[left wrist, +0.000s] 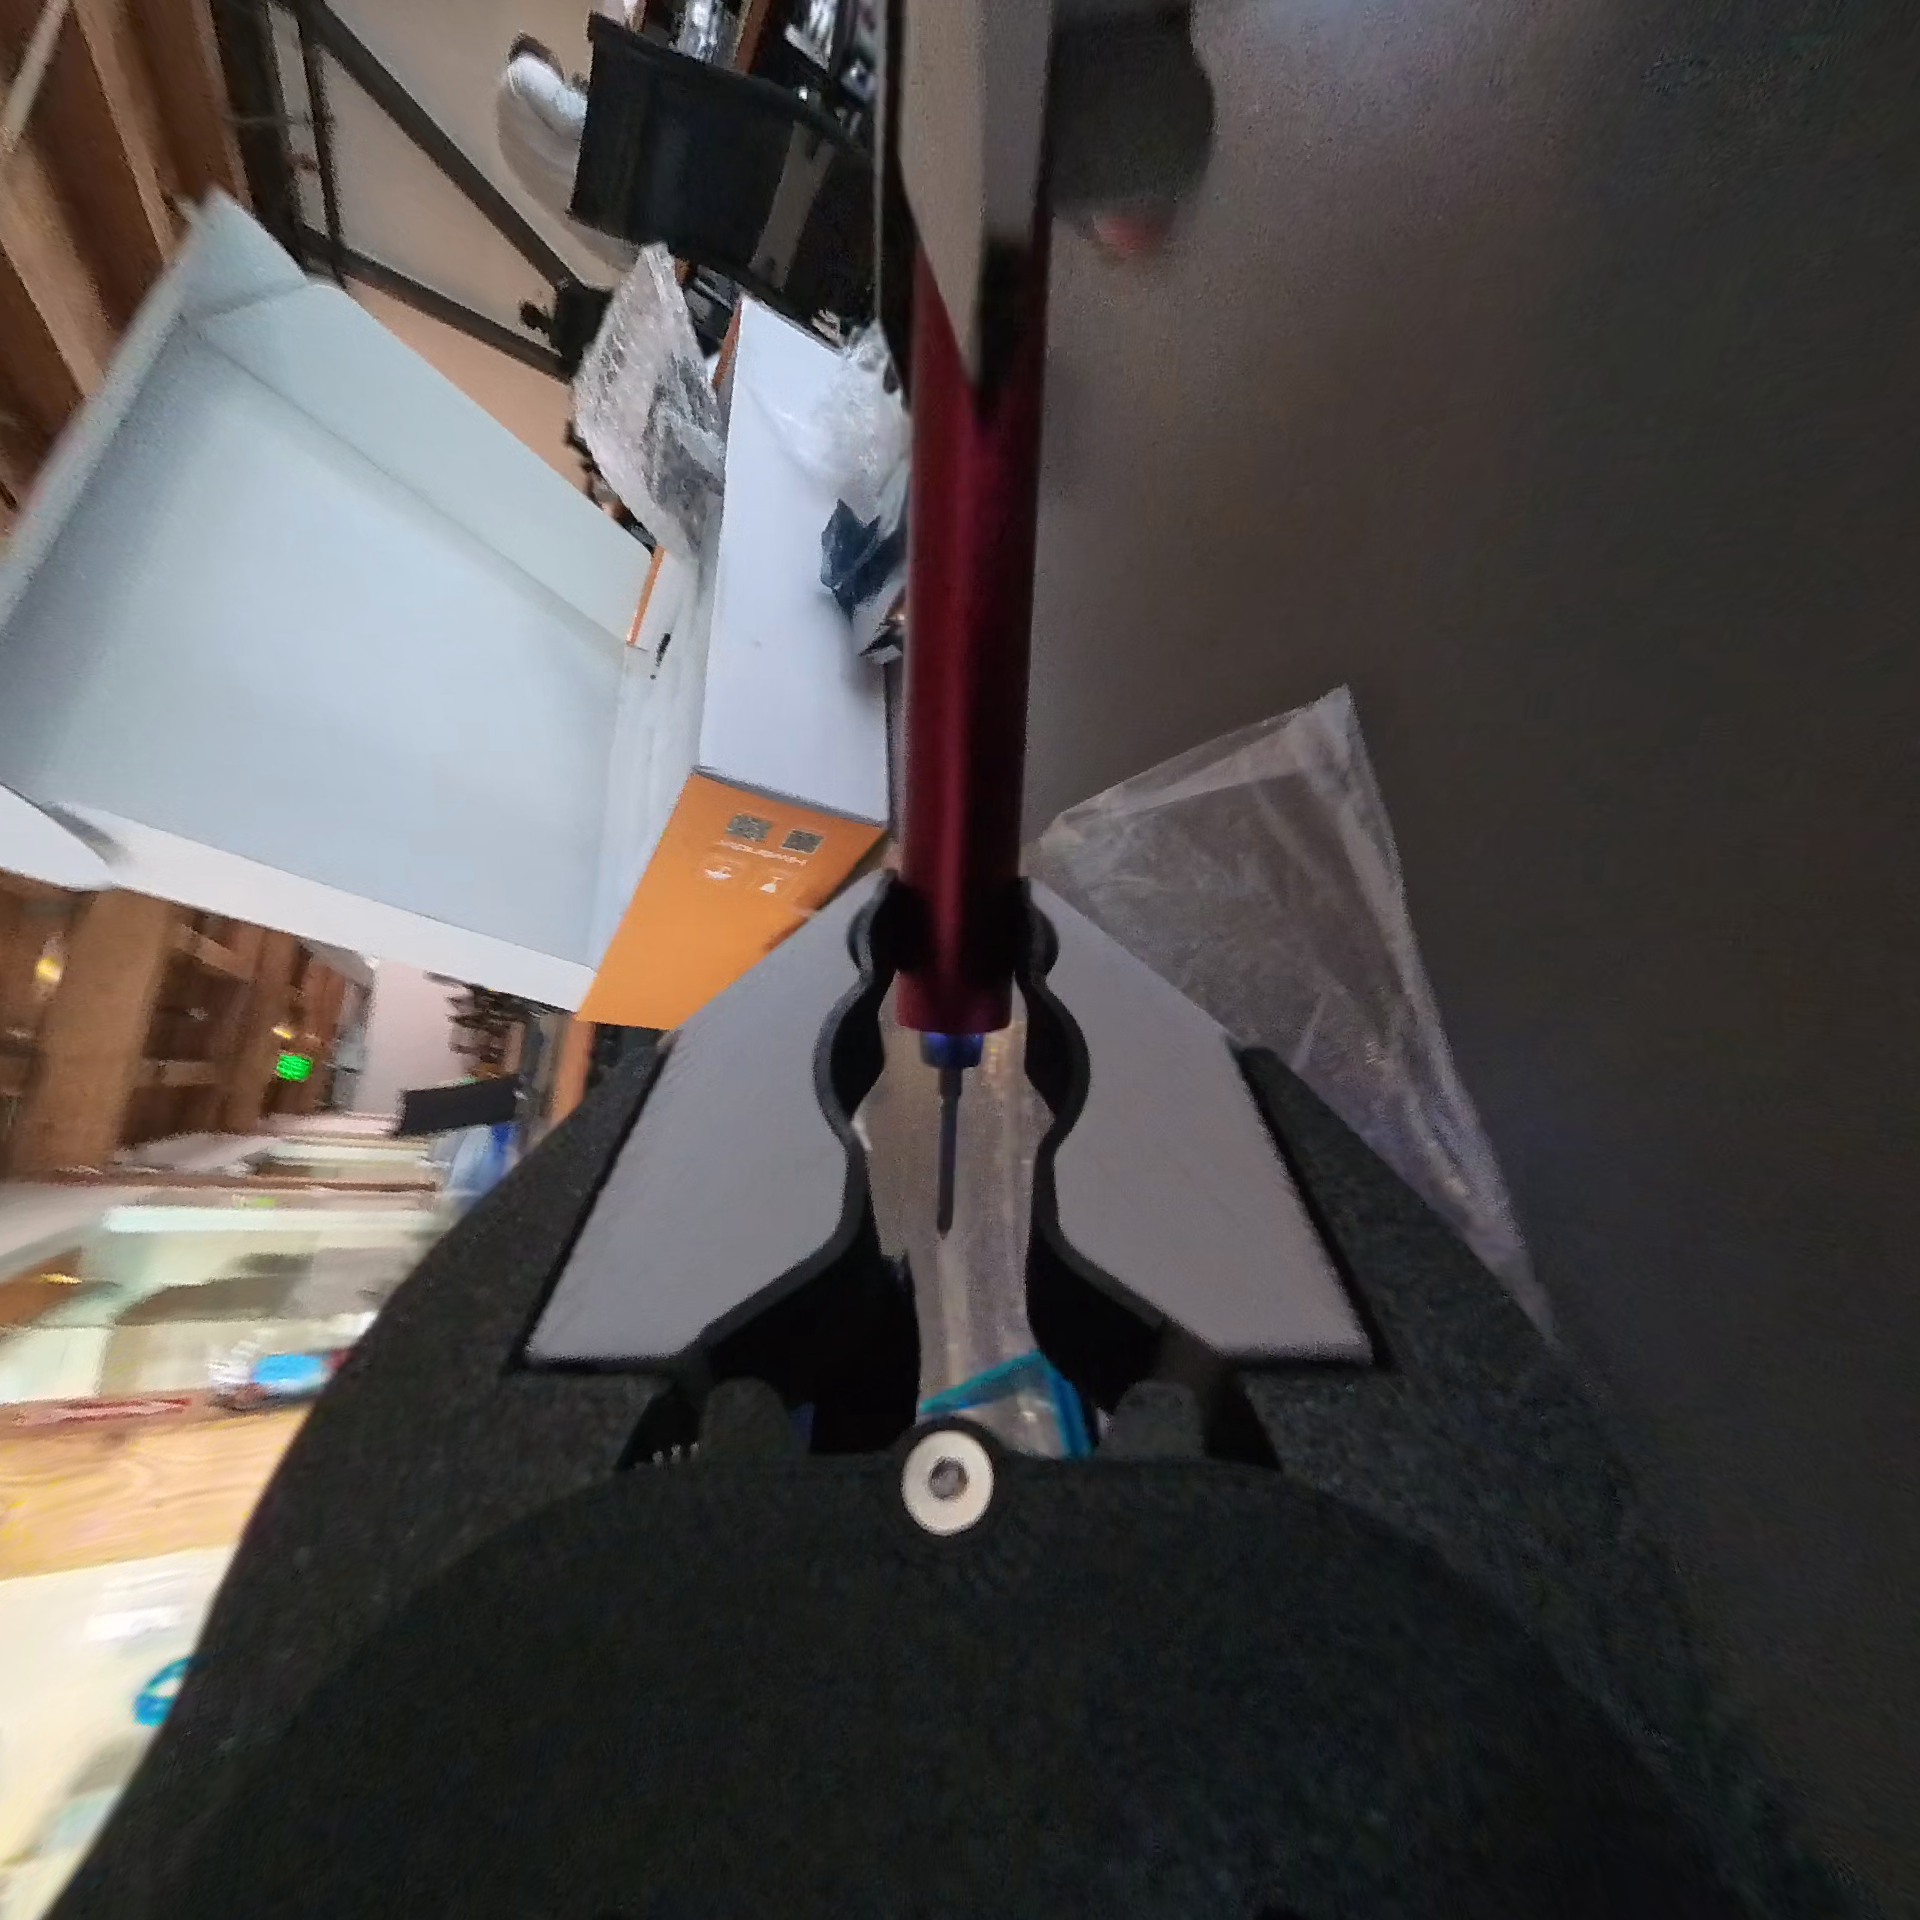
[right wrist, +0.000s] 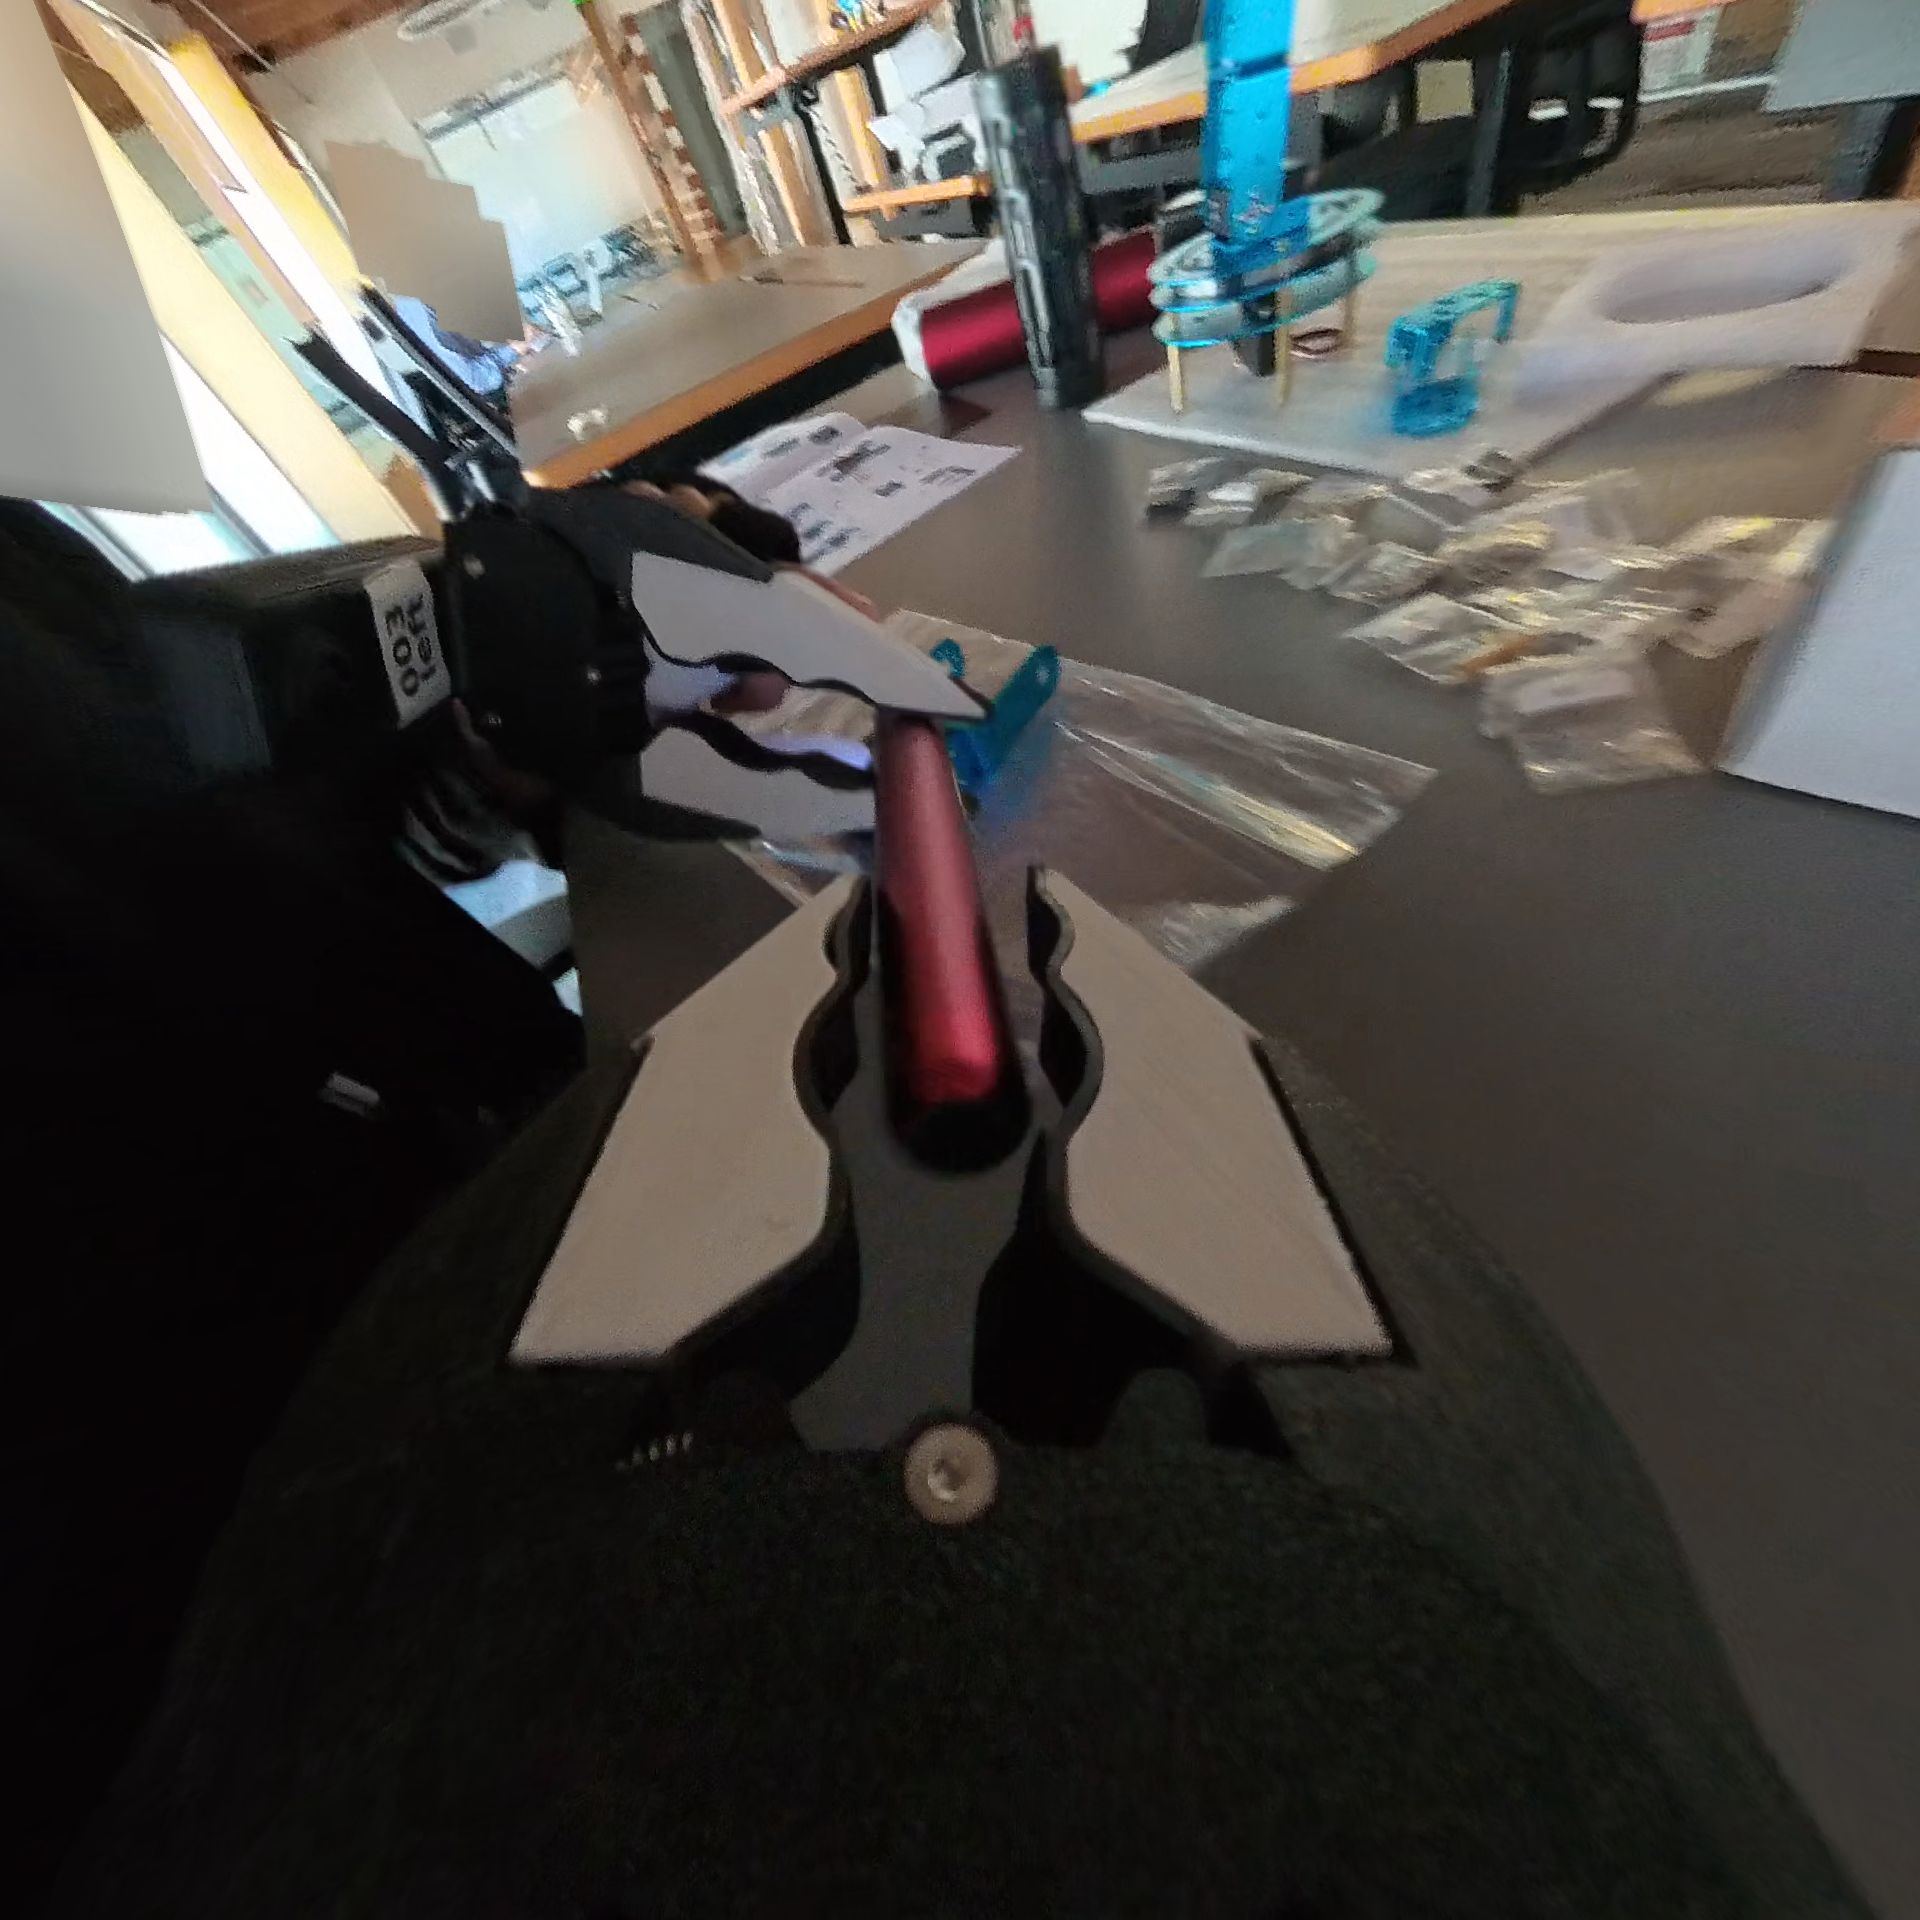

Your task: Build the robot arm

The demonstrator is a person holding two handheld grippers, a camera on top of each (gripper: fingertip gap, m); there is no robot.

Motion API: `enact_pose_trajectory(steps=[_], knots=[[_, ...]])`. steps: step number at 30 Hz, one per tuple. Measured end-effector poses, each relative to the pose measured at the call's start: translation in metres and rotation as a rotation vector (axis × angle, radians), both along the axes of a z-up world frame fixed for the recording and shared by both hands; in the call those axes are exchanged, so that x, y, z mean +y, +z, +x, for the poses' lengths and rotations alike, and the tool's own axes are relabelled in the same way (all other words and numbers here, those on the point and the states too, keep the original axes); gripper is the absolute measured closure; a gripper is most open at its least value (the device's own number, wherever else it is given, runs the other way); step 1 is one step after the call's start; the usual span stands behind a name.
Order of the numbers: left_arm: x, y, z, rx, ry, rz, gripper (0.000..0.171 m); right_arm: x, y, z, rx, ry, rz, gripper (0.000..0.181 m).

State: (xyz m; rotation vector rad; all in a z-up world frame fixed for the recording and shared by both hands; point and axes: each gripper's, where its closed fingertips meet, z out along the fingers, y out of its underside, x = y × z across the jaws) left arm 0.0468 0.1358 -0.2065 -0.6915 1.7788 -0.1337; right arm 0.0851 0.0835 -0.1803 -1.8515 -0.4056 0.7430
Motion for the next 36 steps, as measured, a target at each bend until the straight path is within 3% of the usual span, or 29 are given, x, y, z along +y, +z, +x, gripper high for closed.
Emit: enact_pose_trajectory(steps=[3,6,9,14,16,19,21,25,29,32,36], knots=[[0.009,0.003,0.010,0.009,-0.008,0.156,0.152,-0.007,0.004,0.038,-0.163,-0.060,-0.024,0.138],[0.009,0.007,0.026,0.030,-0.044,0.272,0.152,0.003,0.001,0.025,-0.429,0.011,-0.032,0.137],[0.002,0.007,0.043,0.047,-0.100,0.413,0.152,0.023,-0.022,0.015,-0.622,0.045,-0.074,0.137],[-0.010,-0.002,0.054,0.055,-0.185,0.539,0.152,0.031,-0.051,0.018,-0.701,0.074,-0.117,0.153],[-0.007,-0.008,0.057,0.069,-0.181,0.522,0.151,0.031,-0.056,0.021,-0.721,0.075,-0.130,0.157],[0.000,-0.008,0.055,0.067,-0.124,0.394,0.147,0.035,-0.063,0.040,-0.693,0.025,-0.200,0.160],[0.012,-0.004,0.038,0.072,-0.059,0.206,0.138,0.039,-0.073,0.071,-0.712,-0.053,-0.260,0.160],[0.041,0.009,-0.031,0.050,0.117,-0.365,0.137,0.043,-0.088,0.103,-0.670,-0.124,-0.347,0.160],[0.040,-0.007,-0.107,0.127,0.228,-0.972,0.108,0.050,-0.096,0.103,-0.612,-0.109,-0.387,0.160],[0.045,-0.024,-0.136,0.135,0.268,-1.017,0.099,0.054,-0.097,0.103,-0.567,-0.097,-0.424,0.161],[0.035,-0.032,-0.125,0.150,0.226,-1.002,0.095,0.053,-0.096,0.103,-0.475,-0.074,-0.468,0.160]])
